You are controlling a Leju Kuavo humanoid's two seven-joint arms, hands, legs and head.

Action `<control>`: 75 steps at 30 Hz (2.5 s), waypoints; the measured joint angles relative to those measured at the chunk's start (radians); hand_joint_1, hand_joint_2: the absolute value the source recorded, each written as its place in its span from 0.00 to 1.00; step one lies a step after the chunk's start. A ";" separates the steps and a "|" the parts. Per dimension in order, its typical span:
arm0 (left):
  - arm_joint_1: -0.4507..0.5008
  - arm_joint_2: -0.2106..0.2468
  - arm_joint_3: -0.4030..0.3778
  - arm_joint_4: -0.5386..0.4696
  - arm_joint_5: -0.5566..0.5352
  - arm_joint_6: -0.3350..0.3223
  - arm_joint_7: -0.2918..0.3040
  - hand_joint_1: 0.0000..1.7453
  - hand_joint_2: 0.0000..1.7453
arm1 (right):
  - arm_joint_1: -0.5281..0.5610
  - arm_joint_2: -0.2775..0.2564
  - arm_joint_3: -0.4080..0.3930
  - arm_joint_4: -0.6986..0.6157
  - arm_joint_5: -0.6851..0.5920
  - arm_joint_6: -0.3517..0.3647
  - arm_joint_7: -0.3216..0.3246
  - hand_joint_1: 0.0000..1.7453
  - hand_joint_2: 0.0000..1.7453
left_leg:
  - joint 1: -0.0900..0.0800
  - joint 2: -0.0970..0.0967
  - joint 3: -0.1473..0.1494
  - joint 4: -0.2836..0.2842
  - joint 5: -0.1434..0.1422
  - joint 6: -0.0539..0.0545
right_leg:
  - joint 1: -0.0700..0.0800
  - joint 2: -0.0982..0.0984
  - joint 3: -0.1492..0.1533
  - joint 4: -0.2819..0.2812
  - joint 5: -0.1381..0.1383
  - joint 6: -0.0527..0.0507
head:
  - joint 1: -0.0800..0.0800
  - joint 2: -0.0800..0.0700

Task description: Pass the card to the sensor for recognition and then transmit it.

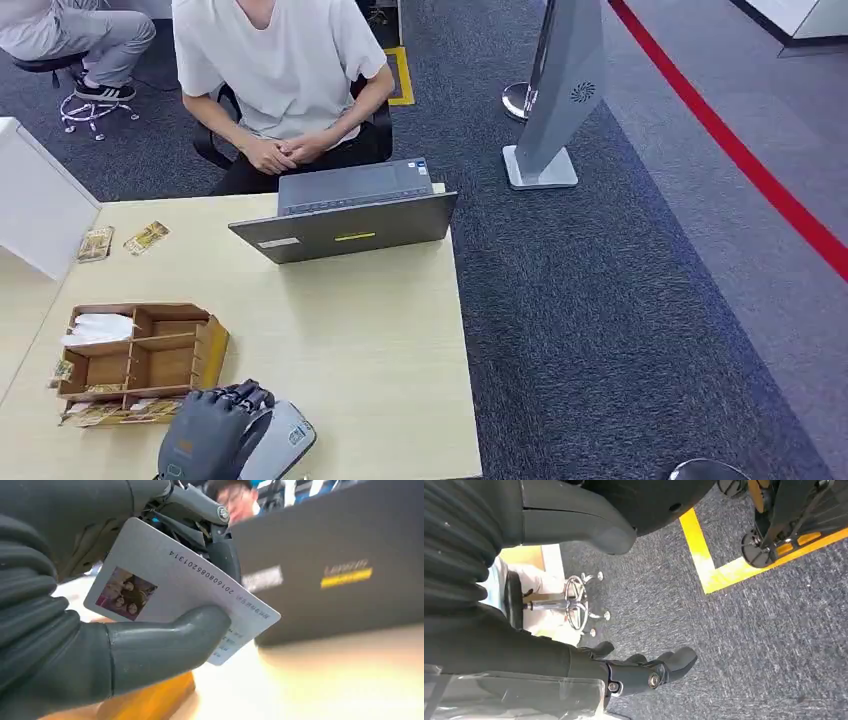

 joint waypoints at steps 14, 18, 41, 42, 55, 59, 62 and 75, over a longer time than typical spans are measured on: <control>0.007 0.062 -0.083 0.041 0.054 0.010 0.054 1.00 1.00 | 0.000 0.000 0.000 0.000 0.001 -0.002 0.006 0.00 1.00 | 0.000 -0.001 0.000 0.000 0.000 0.000 | 0.000 -0.001 0.000 0.000 0.000 0.000 | 0.000 0.000; 0.006 0.064 -0.085 0.044 0.054 0.010 0.054 1.00 1.00 | -0.001 0.000 0.000 0.000 0.001 -0.003 0.006 0.00 1.00 | 0.000 -0.001 0.000 0.000 0.000 0.000 | 0.000 -0.001 0.000 0.000 0.000 0.000 | 0.000 0.000; -0.046 0.132 -0.120 0.151 0.198 -0.107 0.095 1.00 1.00 | -0.001 0.000 -0.001 0.000 0.001 -0.005 0.017 0.00 1.00 | 0.000 -0.002 0.001 0.000 0.000 0.000 | 0.000 -0.002 0.002 0.000 0.000 0.000 | 0.000 0.000; -0.050 0.137 -0.123 0.152 0.207 -0.114 0.092 1.00 1.00 | -0.001 0.000 -0.001 0.000 0.001 -0.005 0.017 0.00 1.00 | 0.000 -0.002 0.001 0.000 0.000 0.000 | 0.000 -0.002 0.002 0.000 0.000 0.000 | 0.000 0.000; -0.076 0.081 -0.078 0.175 0.143 -0.055 0.090 1.00 1.00 | -0.001 0.000 -0.001 0.000 0.004 -0.005 0.026 0.00 1.00 | 0.000 -0.002 0.002 0.000 0.002 0.001 | 0.000 -0.002 0.003 0.000 0.000 0.000 | 0.000 0.000; -0.075 0.059 -0.057 0.178 0.139 -0.055 0.088 1.00 1.00 | 0.000 0.000 -0.001 0.000 0.004 -0.005 0.026 0.00 1.00 | 0.000 -0.002 0.002 0.000 0.002 0.001 | 0.000 -0.003 0.003 0.000 0.000 0.000 | 0.000 0.000; -0.074 0.051 -0.049 0.181 0.132 -0.049 0.086 1.00 1.00 | -0.001 0.000 -0.001 0.000 0.004 -0.005 0.026 0.00 1.00 | 0.000 -0.002 0.002 0.000 0.002 0.001 | 0.000 -0.003 0.003 0.000 0.000 0.000 | 0.000 0.000; -0.236 -0.163 0.197 0.127 -0.095 0.228 -0.050 1.00 1.00 | -0.002 0.000 0.058 0.000 0.131 0.025 0.026 0.00 1.00 | 0.000 -0.004 0.001 0.001 0.004 0.001 | 0.000 -0.004 0.002 0.000 0.002 0.000 | 0.001 0.000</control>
